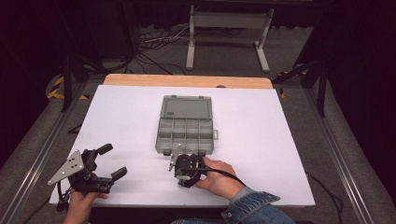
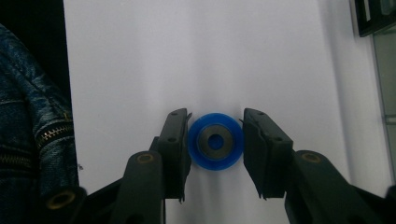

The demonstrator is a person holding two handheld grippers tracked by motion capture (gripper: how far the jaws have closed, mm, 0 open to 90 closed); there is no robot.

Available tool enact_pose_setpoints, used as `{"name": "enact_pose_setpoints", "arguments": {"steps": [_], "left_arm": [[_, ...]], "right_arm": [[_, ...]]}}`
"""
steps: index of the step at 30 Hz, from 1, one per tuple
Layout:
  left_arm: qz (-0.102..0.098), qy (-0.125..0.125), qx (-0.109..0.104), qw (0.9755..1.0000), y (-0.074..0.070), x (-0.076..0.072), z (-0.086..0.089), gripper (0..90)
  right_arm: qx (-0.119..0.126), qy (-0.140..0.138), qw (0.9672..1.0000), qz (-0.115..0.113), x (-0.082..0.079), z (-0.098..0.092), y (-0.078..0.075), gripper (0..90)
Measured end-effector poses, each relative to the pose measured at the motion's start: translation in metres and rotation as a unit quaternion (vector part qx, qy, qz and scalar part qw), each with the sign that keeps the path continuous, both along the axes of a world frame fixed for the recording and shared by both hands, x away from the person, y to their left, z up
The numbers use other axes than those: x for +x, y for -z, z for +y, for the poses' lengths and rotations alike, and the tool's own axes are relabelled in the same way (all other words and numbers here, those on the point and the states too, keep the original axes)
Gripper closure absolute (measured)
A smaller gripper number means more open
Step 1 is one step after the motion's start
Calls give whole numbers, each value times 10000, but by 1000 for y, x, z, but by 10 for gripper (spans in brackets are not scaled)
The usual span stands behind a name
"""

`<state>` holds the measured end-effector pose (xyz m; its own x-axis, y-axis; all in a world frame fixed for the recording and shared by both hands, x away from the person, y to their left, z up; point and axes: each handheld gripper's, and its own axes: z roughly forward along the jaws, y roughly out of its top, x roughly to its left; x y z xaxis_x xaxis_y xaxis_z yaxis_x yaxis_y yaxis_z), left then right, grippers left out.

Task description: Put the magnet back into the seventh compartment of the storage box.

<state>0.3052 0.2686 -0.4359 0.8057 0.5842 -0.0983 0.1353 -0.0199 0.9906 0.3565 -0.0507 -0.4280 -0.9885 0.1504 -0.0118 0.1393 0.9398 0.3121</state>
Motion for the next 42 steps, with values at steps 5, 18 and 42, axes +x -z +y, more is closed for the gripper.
{"name": "enact_pose_setpoints", "arguments": {"steps": [5, 18, 42], "left_arm": [[-2, 1, -1, 10000, 0, 0, 0, 8], [18, 11, 16, 10000, 0, 0, 0, 7], [4, 0, -1, 10000, 0, 0, 0, 8]], "right_arm": [[9, 7, 10000, -34, 0, -1, -1, 622], [275, 191, 9994, -95, 2, -9, -19, 622], [536, 283, 9977, -305, 11, -19, -49, 621]]}}
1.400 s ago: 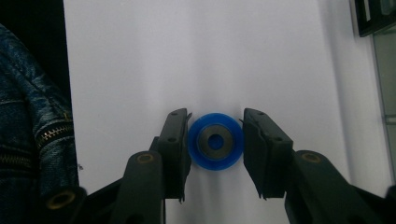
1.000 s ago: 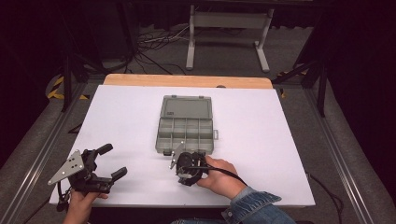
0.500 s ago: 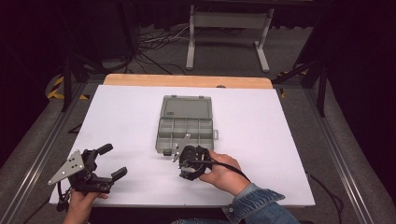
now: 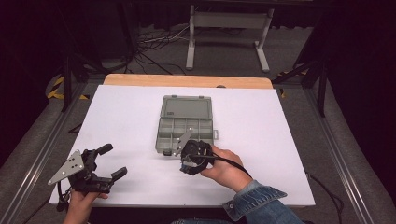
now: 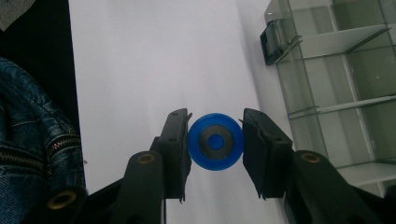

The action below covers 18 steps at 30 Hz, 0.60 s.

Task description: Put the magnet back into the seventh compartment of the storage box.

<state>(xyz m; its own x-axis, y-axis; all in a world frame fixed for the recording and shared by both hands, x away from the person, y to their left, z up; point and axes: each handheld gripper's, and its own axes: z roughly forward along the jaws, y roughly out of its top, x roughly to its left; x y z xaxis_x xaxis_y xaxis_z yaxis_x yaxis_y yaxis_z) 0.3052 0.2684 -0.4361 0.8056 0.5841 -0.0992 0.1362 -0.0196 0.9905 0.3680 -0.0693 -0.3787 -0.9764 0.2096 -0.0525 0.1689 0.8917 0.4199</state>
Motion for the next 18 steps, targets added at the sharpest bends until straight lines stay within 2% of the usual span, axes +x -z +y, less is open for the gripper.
{"name": "enact_pose_setpoints", "arguments": {"steps": [5, 10, 14, 18], "left_arm": [[12, 6, 10, 10000, 0, 0, 0, 8], [-20, 4, 12, 10000, 0, 0, 0, 8], [19, 2, -4, 10000, 0, 0, 0, 8], [21, 4, -7, 10000, 0, 0, 0, 8]], "right_arm": [[35, 34, 10000, -45, 3, -1, -6, 622], [-20, 182, 9997, -168, 6, -1, -9, 622], [-18, 252, 9994, -257, 15, -1, -14, 622], [36, 379, 9990, -229, 22, -3, -15, 622]]}}
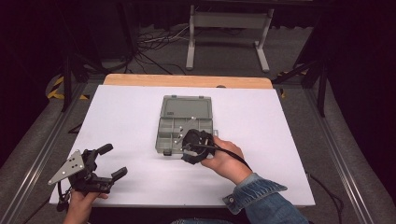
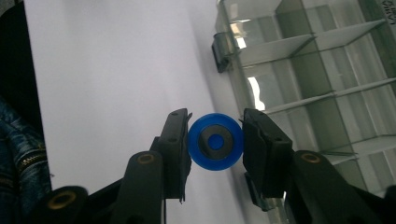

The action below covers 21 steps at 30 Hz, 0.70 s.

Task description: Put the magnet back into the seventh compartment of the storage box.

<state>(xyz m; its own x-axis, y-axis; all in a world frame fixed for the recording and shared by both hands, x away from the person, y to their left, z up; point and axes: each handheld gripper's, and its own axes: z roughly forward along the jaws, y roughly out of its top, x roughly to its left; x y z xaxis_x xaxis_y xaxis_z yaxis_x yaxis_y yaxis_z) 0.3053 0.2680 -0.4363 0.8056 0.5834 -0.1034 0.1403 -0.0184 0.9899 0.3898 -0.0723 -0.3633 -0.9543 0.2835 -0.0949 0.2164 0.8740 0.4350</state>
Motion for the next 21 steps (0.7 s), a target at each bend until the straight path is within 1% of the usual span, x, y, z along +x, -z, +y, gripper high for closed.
{"name": "enact_pose_setpoints", "arguments": {"steps": [1, 3, 6, 10, 20, 21], "left_arm": [[2, 0, 0, 10000, 0, 0, 0, 8], [2, 0, -1, 10000, 0, 0, 0, 8], [3, -1, 0, 10000, 0, 0, 0, 8], [-1, -8, 1, 10000, 0, 0, 0, 8], [23, -3, -6, 10000, 1, 1, 0, 7], [-8, -8, 15, 10000, 0, 1, 0, 7]], "right_arm": [[7, -2, 10000, -7, 2, -1, 0, 622], [22, 79, 10000, -5, 7, -2, 0, 622], [-22, 169, 9999, -20, 15, -3, 0, 622], [-85, 201, 9997, -56, 19, -2, 1, 622], [29, 435, 9990, -62, 36, -7, 4, 622], [33, 439, 9990, -59, 37, -8, 4, 622]]}}
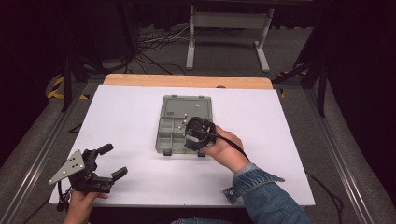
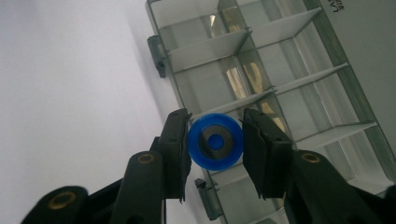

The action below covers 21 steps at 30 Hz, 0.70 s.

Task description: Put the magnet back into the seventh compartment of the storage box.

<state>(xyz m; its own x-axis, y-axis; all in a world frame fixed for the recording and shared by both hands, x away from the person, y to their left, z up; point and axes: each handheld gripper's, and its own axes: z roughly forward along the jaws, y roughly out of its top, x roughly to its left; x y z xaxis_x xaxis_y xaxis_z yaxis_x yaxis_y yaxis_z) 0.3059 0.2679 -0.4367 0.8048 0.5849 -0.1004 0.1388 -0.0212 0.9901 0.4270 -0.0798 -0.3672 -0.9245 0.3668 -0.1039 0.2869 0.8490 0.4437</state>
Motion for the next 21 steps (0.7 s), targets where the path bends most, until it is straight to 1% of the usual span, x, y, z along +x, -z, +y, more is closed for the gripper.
{"name": "enact_pose_setpoints", "arguments": {"steps": [1, 3, 8, 21], "left_arm": [[12, 4, -6, 10000, 0, -1, 0, 8], [-27, 9, -2, 10000, -1, 0, 1, 8], [9, 2, -10, 10000, 0, 0, 1, 7], [-16, 12, -13, 10000, -1, 0, 1, 8]], "right_arm": [[4, 43, 10000, 4, 2, -1, 0, 622], [4, 93, 10000, -7, 4, -2, 1, 622], [53, 230, 9997, 19, 12, -6, 2, 622], [94, 371, 9992, 74, 26, -10, 10, 622]]}}
